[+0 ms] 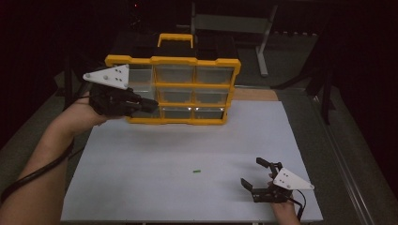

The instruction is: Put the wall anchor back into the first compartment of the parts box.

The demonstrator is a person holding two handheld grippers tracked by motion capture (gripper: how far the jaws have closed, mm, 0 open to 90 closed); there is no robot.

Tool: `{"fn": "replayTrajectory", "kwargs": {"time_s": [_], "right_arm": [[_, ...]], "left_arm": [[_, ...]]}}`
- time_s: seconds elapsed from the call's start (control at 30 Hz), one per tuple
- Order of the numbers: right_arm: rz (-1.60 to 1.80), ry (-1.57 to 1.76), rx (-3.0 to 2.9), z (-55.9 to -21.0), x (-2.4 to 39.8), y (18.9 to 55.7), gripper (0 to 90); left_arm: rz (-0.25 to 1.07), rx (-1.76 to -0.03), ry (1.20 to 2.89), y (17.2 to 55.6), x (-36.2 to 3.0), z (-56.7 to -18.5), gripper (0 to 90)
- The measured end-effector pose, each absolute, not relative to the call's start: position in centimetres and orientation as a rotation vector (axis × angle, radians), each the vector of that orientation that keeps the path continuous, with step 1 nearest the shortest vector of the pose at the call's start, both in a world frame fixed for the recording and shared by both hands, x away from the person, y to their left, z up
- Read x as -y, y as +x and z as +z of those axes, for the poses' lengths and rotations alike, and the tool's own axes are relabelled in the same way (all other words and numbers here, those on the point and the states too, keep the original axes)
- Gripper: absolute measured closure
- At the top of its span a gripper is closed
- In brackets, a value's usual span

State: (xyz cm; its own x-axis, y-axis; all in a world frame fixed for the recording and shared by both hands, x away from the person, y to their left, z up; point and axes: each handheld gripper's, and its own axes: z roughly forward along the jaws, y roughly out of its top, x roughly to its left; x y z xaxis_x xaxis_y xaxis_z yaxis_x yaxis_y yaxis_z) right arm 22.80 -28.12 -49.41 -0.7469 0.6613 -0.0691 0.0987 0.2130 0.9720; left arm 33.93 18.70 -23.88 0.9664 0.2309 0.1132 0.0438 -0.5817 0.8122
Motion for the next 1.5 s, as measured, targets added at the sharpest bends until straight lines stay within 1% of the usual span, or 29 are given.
{"fn": "replayTrajectory", "kwargs": {"time_s": [0.33,0.47,0.5,0.8,0.97,1.1,1.17,1.33,1.4,1.5], "right_arm": [[1.557,0.702,-2.021,-49.5,28.1,22.9,8.5],[1.56,0.704,-2.02,-49.5,28.1,22.8,8.5],[1.558,0.702,-2.021,-49.5,28.1,22.9,8.5],[1.561,0.703,-2.021,-49.5,28.2,22.9,8.5],[1.565,0.707,-2.021,-49.6,28.2,22.9,8.5],[1.564,0.706,-2.022,-49.6,28.2,22.9,8.5],[1.565,0.704,-2.024,-49.6,28.2,22.9,8.5],[1.564,0.704,-2.028,-49.6,28.2,22.9,8.5],[1.565,0.704,-2.028,-49.6,28.2,22.9,8.5],[1.565,0.705,-2.029,-49.6,28.2,22.9,8.5]], "left_arm": [[0.33,-0.296,2.101,35.6,-20.9,-22.3,83.6],[0.339,-0.347,2.064,36.4,-22.0,-21.9,83.6],[0.363,-0.367,2.049,36.6,-22.3,-21.9,83.6],[0.397,-0.517,1.979,38.1,-24.1,-23.3,83.5],[0.44,-0.612,1.995,38.9,-24.6,-23.7,83.4],[0.446,-0.687,1.989,39.3,-24.8,-24.1,83.3],[0.452,-0.735,2.007,39.6,-24.7,-24.3,83.3],[0.467,-0.784,2.059,40.0,-24.4,-24.9,83.2],[0.463,-0.791,2.046,40.0,-24.4,-24.9,82.2],[0.477,-0.817,2.042,39.9,-24.3,-24.8,61.6]]}}
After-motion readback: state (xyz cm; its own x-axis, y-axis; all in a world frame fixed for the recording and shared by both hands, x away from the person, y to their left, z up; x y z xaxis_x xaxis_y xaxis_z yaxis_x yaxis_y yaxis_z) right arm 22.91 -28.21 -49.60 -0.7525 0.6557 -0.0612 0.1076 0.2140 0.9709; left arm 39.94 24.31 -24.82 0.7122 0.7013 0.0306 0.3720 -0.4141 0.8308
